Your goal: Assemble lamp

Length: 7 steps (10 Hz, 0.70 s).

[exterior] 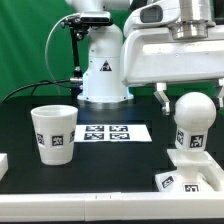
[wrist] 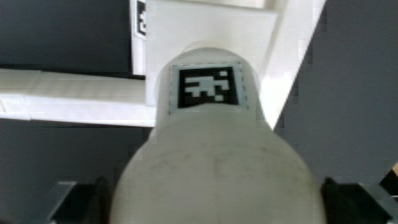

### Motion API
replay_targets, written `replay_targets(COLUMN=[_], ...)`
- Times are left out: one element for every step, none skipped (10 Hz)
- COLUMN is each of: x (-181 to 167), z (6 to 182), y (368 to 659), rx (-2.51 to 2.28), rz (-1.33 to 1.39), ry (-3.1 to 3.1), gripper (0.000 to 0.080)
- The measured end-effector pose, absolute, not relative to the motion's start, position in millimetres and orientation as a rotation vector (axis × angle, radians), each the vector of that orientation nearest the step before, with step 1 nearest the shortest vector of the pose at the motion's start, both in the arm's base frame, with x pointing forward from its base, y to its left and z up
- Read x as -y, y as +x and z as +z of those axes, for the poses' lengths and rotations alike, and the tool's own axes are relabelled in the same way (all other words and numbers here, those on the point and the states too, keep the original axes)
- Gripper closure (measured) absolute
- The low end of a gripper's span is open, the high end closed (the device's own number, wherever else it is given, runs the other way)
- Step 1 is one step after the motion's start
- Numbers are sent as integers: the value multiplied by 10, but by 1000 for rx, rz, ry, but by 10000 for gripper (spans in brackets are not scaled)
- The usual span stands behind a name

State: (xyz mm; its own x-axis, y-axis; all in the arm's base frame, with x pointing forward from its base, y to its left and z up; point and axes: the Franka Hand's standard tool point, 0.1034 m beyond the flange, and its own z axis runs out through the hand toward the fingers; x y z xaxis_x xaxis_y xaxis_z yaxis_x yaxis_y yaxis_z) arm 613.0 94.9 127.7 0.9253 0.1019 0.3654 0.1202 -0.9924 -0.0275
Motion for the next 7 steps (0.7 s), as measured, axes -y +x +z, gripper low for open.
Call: replay_targets(x=[-950, -951, -951, -951, -951, -951, -945], z=[1281, 1281, 1280, 1280, 1280, 1274, 1268], y=[6133, 6133, 6133, 6133, 6133, 6126, 6106], rx=[175, 175, 176, 175, 175, 176, 176], rz=[-572, -572, -571, -571, -571, -561, -510], ry=[-3034, -3034, -3034, -3034, -3034, -3036, -3047], gripper=[229, 229, 155, 110, 110, 102, 102])
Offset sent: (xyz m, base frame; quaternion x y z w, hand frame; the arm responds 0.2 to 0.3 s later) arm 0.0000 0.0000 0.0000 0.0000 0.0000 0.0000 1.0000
